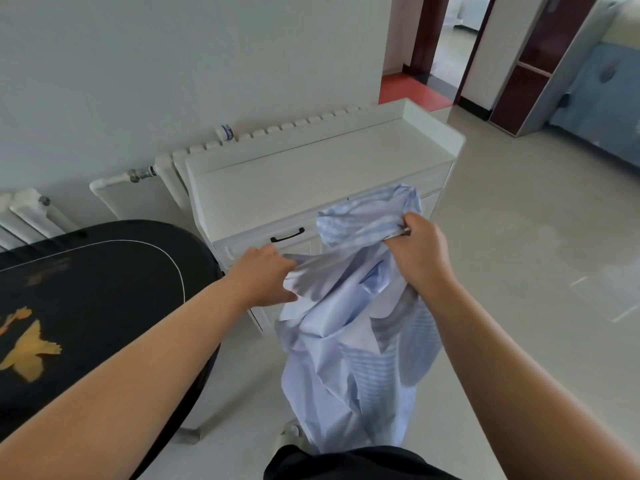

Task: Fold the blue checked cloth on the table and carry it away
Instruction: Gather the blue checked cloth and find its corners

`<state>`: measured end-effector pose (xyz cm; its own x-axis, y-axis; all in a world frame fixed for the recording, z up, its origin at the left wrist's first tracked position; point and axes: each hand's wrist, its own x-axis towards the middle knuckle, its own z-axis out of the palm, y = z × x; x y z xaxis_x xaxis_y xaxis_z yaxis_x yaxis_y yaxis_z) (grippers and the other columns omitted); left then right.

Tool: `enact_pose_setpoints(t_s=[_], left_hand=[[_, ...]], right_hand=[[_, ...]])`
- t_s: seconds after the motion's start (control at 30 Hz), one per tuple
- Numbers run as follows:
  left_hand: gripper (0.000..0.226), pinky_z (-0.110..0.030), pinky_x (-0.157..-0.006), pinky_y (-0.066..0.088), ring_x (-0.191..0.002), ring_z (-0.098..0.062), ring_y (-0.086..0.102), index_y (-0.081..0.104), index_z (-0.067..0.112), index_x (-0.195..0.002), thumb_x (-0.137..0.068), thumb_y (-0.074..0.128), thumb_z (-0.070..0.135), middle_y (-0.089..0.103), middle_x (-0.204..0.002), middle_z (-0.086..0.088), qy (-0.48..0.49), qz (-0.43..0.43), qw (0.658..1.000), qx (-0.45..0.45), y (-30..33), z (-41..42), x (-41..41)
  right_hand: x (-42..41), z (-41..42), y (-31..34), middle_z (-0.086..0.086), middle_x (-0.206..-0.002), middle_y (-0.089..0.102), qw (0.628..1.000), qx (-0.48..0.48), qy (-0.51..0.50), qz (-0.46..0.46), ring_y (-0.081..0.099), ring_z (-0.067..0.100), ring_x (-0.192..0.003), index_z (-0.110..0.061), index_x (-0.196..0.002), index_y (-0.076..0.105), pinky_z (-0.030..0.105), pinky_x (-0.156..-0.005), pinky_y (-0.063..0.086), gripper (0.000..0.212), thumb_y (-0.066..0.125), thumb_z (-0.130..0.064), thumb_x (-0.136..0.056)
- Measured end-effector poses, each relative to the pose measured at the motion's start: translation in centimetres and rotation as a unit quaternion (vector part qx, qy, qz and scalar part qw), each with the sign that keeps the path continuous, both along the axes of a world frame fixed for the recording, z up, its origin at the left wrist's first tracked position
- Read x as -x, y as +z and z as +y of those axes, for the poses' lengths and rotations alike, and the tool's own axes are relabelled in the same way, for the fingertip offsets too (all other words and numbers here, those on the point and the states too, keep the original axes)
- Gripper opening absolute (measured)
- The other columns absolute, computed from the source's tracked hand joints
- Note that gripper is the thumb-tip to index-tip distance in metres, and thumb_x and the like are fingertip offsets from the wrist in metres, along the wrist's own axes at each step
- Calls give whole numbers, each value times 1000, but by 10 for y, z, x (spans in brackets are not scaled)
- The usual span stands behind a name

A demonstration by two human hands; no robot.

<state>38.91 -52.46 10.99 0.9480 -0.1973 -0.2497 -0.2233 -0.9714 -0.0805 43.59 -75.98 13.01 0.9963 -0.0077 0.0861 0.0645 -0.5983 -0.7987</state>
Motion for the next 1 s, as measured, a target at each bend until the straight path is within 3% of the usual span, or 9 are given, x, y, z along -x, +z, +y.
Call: enact_pose_setpoints(t_s=[0.23,0.37,0.47,0.53,0.67,0.73,0.8,0.9,1.0], left_hand=[[38,-32,-79,33,-94,-21,49,57,22,-90,-85,55,59,50,-85,4,13,-3,998,-62,5,27,-21],[37,-33,-82,37,-97,-18,46,57,22,-78,-86,51,58,56,-90,7,6,10,998,-57,-11,58,-23],[41,-25,-64,35,-74,-17,51,51,20,-69,-98,40,46,56,-75,4,111,18,979,171,-20,69,-19],[43,-27,-55,28,-60,-17,39,38,17,-63,-101,38,37,42,-61,1,184,-46,936,295,-13,59,-21],[40,-23,-52,31,-52,-14,41,36,18,-64,-102,40,27,43,-57,0,180,-159,893,382,21,21,-34],[38,-23,-53,34,-53,-11,46,39,21,-65,-101,43,29,46,-59,3,110,-99,913,381,41,-3,-40],[35,-30,-62,35,-62,-16,49,46,21,-68,-100,44,33,51,-66,3,11,2,957,290,55,-29,-41],[30,-32,-69,39,-73,-16,54,62,9,-90,-99,46,33,60,-80,0,-58,67,962,257,59,-53,-37],[24,-23,-61,33,-61,-4,46,56,11,-84,-98,50,30,54,-74,5,-25,43,927,373,52,-51,-31]], right_hand=[[-11,-24,13,-1,-56,28,992,-52,-107,-46,21,13,-52,-15,-59,29,20,-42,22,35,54,-6,-82],[-26,-45,20,-4,-58,35,964,-184,-184,-55,32,11,-60,-17,-60,37,28,-56,30,30,58,-9,-80],[-35,-58,22,-5,-61,40,949,-222,-220,-51,39,14,-66,-20,-62,42,30,-59,33,26,60,-14,-80],[-35,-58,21,-2,-76,50,962,-168,-214,0,48,18,-78,-16,-89,55,27,-63,37,10,61,-21,-83],[-14,-33,22,-1,-113,46,990,-73,-99,67,52,16,-87,-22,-146,23,21,-74,42,77,69,-19,-84],[3,-11,21,-3,-103,57,998,-13,38,53,54,8,-67,-31,-150,8,19,-63,42,95,73,-21,-82],[17,14,18,-6,-70,57,979,76,181,46,50,7,-55,-39,-150,-2,24,-58,42,104,74,-24,-81],[17,34,10,-13,-76,54,957,125,256,58,53,7,-65,-37,-148,19,26,-71,44,86,73,-30,-81],[3,30,0,-6,-71,56,970,59,212,104,48,10,-60,-15,-92,60,33,-64,41,29,70,-39,-79]])
